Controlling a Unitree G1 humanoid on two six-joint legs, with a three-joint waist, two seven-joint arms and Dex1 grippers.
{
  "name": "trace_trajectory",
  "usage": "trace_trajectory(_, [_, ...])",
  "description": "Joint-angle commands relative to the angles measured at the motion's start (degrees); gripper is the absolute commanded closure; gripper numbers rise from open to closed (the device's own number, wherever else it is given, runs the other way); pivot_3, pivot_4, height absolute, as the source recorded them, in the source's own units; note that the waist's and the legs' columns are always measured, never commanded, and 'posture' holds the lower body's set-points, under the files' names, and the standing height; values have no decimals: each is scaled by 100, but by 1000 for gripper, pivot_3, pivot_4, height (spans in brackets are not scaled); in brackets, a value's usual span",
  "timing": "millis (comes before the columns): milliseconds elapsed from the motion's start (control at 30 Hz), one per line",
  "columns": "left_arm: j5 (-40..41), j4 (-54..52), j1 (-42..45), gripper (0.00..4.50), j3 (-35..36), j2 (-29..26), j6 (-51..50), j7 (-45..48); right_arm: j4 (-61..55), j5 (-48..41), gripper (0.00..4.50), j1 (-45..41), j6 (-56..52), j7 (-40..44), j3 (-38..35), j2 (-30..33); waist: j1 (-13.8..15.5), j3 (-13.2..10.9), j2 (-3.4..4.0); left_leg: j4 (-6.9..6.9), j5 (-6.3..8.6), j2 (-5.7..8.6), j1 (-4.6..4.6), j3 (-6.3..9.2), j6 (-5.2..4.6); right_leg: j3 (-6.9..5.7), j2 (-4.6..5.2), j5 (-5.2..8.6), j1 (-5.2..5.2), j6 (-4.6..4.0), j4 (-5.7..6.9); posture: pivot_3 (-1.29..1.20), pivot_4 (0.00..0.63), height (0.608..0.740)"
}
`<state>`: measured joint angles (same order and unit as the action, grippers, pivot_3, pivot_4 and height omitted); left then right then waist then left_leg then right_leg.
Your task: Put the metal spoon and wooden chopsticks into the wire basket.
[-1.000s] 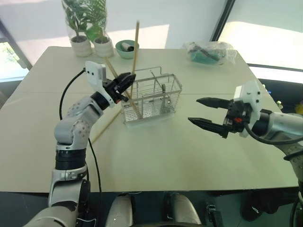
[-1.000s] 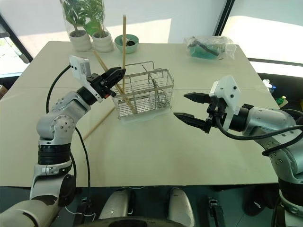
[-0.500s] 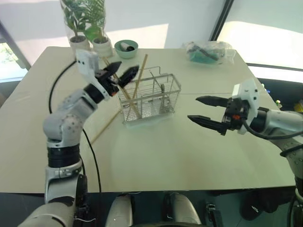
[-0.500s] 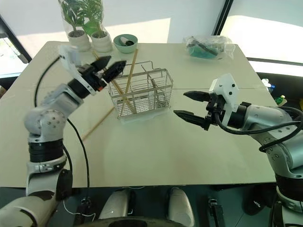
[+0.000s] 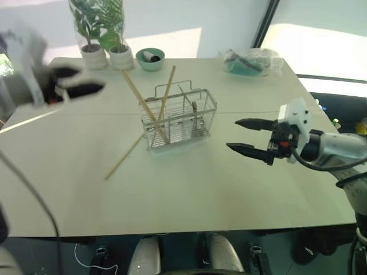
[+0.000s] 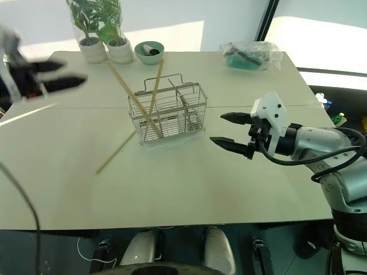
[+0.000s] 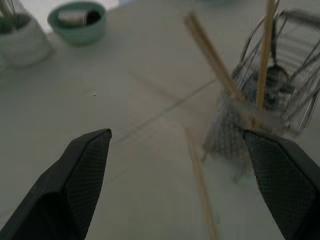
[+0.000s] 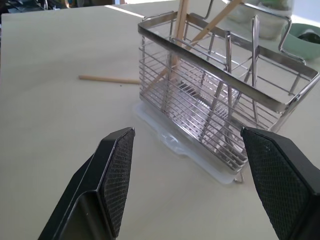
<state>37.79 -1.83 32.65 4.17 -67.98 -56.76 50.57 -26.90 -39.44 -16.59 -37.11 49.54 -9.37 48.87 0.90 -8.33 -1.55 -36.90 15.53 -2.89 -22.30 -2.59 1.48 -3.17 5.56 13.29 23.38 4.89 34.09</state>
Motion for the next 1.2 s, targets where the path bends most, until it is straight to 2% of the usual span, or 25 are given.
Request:
trace_trajectory(33, [-436, -337, -48, 54, -456, 124, 147, 20, -224, -28, 977, 29, 59, -102, -88, -71, 40, -4, -10, -4, 0, -1, -5, 2, 1, -1, 0, 0, 5, -1, -3, 0, 150, 717])
trace_trajectory(267, [-1146, 191, 448, 54, -1373, 1096, 133, -85, -330, -90, 977, 109, -33, -222, -143, -104, 139, -2, -14, -13, 0, 5, -16, -4, 0, 2, 5, -2, -15, -2, -5, 0, 150, 717])
trace_trajectory(467, [-2147, 1648, 1261, 54, -2283, 1927, 491, 0, -461, -186, 977, 207, -135, -334, -257, -124, 133, -1, -16, -13, -1, 4, -13, -3, -2, 1, -2, -2, -14, 0, 1, 0, 150, 717])
trace_trajectory(800, [-3178, 3244, 2001, 54, -3026, 2753, 1046, 733, -557, -257, 977, 280, -151, -507, -261, -154, 146, 5, -13, -19, 0, 4, -13, -2, -3, 1, -1, -2, -19, 0, 2, 0, 150, 717])
trace_trajectory(900, [-3386, 3477, 2077, 866, -2998, 2873, 1095, 819, -562, -266, 977, 300, -148, -526, -281, -147, 143, 12, -5, -20, 0, 4, -11, -1, -3, 1, 0, -2, -23, 0, 2, 0, 150, 717])
trace_trajectory(1133, [-3652, 3560, 2035, 4354, -2825, 2951, 1052, 937, -583, -302, 977, 332, -158, -562, -302, -141, 135, 12, -5, -19, 2, 4, -11, -1, -6, 1, 0, -2, -22, 1, 2, 0, 150, 717])
trace_trajectory(1200, [-3691, 3537, 1987, 4438, -2755, 2939, 1003, 917, -579, -310, 977, 330, -153, -560, -301, -136, 130, 13, -5, -20, 2, 4, -11, -1, -7, 1, 0, -2, -22, 1, 2, 0, 150, 717])
